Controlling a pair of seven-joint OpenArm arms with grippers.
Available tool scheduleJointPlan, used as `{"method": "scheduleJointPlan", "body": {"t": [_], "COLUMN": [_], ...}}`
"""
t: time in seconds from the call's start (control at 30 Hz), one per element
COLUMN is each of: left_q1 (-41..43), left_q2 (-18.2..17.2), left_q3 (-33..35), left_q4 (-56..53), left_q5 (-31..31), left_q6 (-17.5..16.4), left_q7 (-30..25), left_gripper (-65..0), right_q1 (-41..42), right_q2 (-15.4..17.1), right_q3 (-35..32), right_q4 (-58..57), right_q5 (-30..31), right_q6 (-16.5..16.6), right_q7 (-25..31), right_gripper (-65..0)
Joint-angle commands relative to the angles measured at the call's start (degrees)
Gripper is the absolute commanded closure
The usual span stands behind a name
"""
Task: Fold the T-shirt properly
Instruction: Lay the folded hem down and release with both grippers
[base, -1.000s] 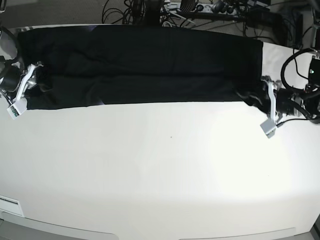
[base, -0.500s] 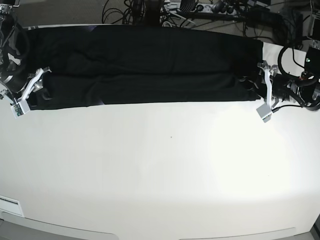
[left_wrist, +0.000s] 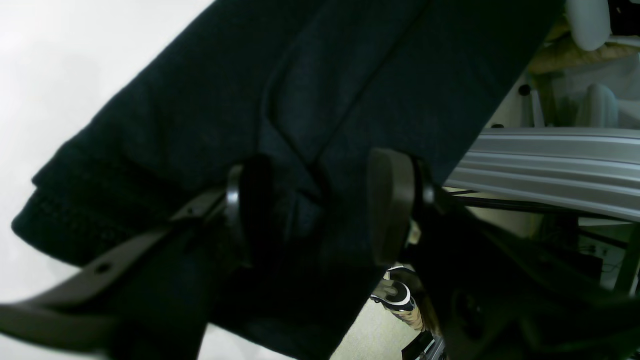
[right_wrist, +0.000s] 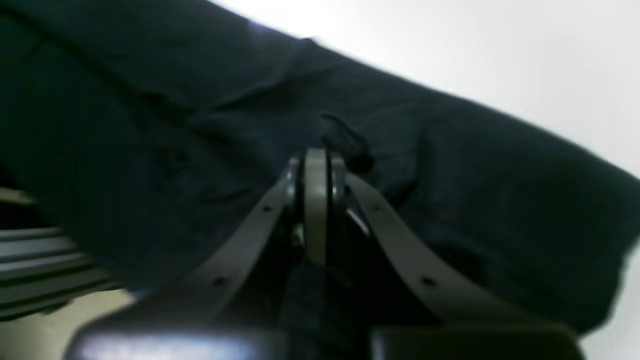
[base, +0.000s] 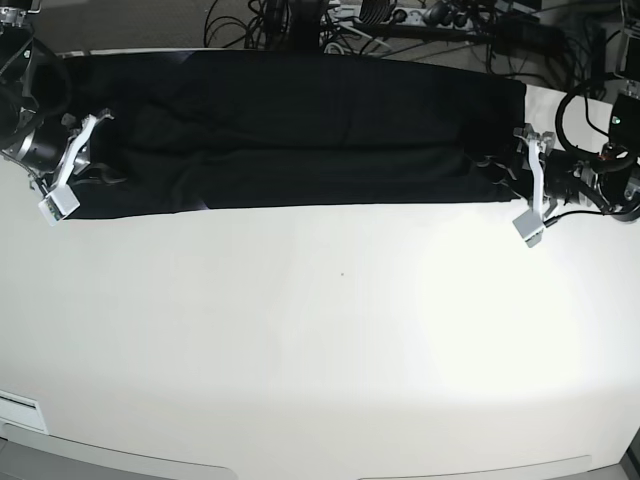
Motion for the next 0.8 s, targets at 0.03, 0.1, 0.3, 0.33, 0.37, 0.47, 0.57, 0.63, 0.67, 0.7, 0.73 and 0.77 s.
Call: {"method": "scheduleJointPlan", "body": {"t": [0.03, 0.1, 0.3, 0.33, 0.37, 0.47, 0.57, 0.63, 0.67, 0.7, 0.73, 0.77], "left_q1": [-1.60, -2.08, -3.32, -3.34, -3.34, -3.32, -3.32, -3.32, -3.32, -3.32, -3.32, -3.32], "left_q2": [-1.16, -1.18, -1.16, -1.14, -1.16, -1.16, -1.16, -1.16, -1.16, -1.16, -1.16, -1.14], "left_q3": [-0.55, -0.55, -0.55, -0.55, -0.55, -0.55, -0.55, -0.55, -0.55, -0.55, -0.55, -0.55], "left_q4": [0.72, 0.72, 0.72, 0.72, 0.72, 0.72, 0.72, 0.72, 0.72, 0.72, 0.72, 0.72], "left_q5": [-0.99, -0.99, -0.99, -0.99, -0.99, -0.99, -0.99, -0.99, -0.99, -0.99, -0.99, -0.99], "left_q6": [-0.55, -0.55, -0.55, -0.55, -0.55, -0.55, -0.55, -0.55, -0.55, -0.55, -0.52, -0.55], "left_q7": [-0.09, -0.07, -0.33, -0.37, -0.39, -0.50, -0.48, -0.50, -0.52, -0.52, -0.52, -0.52], "left_gripper": [-33.0, -32.9, -33.0, -32.9, -33.0, -33.0, -33.0, -33.0, -33.0, -32.9, -33.0, -32.9], "right_q1": [0.07, -0.44, -2.69, -3.34, -4.13, -6.56, -9.05, -10.23, -10.73, -11.13, -11.34, -11.63], "right_q2": [1.84, 2.95, 5.66, 5.90, 5.90, 5.90, 6.08, 6.38, 6.64, 6.95, 7.08, 7.23], "right_q3": [0.66, 0.66, 0.66, 0.66, 0.66, 0.66, 0.66, 0.66, 0.66, 0.66, 0.66, 0.66], "right_q4": [0.72, 0.83, 5.16, 6.36, 7.67, 11.02, 12.98, 13.20, 13.20, 13.20, 13.18, 13.18], "right_q5": [1.25, 2.40, 11.04, 11.28, 10.95, 7.98, 4.24, 1.84, 0.11, -1.77, -3.85, -5.95], "right_q6": [0.30, 0.30, 0.30, 0.30, 0.30, 0.30, 0.30, 0.30, 0.30, 0.30, 0.30, 0.30], "right_q7": [0.70, -0.02, -8.83, -9.20, -9.22, -9.18, -9.07, -8.50, -8.28, -7.67, -7.23, -6.40], "right_gripper": [0.0, 0.0, 0.0, 0.0, 0.0, 0.0, 0.0, 0.0, 0.0, 0.0, 0.0, 0.0]}}
